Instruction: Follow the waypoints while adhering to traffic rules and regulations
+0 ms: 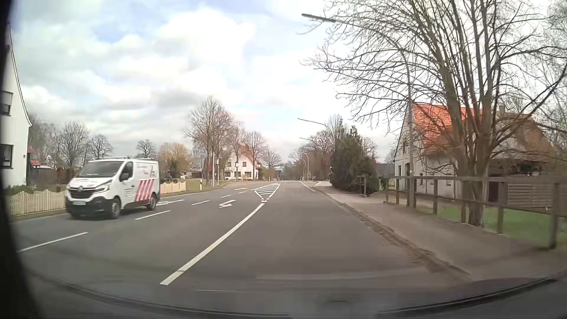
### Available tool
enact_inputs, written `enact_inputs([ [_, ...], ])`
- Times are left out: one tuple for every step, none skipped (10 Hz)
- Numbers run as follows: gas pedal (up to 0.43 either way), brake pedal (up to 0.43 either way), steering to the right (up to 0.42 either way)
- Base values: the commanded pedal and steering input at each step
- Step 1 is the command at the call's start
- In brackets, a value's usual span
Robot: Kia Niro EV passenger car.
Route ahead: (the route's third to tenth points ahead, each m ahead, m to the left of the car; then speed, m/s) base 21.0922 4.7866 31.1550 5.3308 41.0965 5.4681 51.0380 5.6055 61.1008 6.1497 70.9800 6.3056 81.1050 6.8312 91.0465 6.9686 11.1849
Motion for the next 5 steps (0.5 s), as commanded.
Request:
enact_inputs([
  [0.319,0.000,-0.014],
  [0.287,0.000,-0.014],
  [0.280,0.000,-0.014],
  [0.280,0.000,-0.012],
  [0.280,0.000,-0.011],
])
